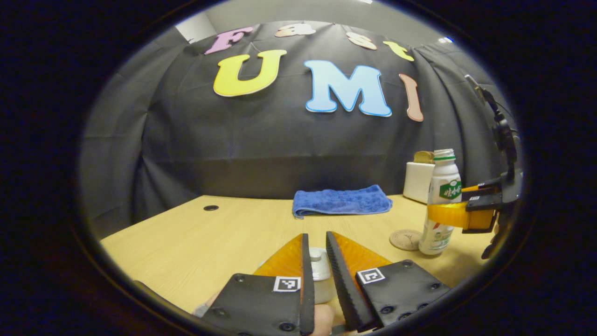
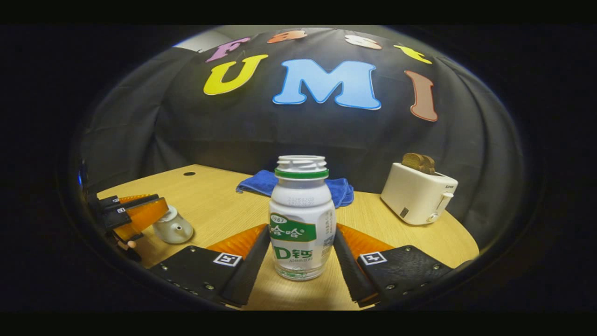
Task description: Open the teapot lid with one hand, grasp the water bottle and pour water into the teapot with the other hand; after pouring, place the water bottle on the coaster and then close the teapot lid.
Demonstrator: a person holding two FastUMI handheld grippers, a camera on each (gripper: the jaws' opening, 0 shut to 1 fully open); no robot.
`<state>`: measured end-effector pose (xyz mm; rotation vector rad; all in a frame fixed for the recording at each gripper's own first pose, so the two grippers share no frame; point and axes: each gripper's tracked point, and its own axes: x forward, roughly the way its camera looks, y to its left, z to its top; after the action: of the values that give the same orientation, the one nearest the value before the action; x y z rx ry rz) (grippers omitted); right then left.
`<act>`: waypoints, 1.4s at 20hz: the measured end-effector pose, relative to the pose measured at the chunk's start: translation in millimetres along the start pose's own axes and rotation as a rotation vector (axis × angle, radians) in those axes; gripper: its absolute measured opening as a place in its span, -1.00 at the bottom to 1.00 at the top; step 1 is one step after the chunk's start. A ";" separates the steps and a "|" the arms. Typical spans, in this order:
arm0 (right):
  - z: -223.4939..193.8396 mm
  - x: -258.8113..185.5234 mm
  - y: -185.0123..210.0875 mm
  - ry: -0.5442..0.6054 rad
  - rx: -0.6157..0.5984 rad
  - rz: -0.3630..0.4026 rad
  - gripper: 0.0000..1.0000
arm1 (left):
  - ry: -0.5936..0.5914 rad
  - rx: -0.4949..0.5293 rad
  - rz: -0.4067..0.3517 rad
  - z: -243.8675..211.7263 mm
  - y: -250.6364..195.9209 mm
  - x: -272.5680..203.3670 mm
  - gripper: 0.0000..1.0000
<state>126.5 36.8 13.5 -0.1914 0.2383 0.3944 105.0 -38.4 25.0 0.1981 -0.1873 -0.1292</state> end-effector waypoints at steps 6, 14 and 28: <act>3.4 4.3 0.4 0.001 -0.007 -0.005 0.54 | -0.058 -0.012 0.003 18.1 1.8 -14.6 -0.36; 29.9 19.7 2.2 -0.052 -0.006 -0.009 0.53 | -0.017 -0.009 0.037 9.6 9.4 -23.2 -0.36; 23.9 52.8 -6.3 -0.037 0.085 -0.003 0.54 | -0.006 -0.034 0.094 7.3 28.5 -31.8 0.55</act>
<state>180.9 55.4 23.1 -0.1010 0.2180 0.3833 75.7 -7.4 32.5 0.1545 -0.2002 -0.0393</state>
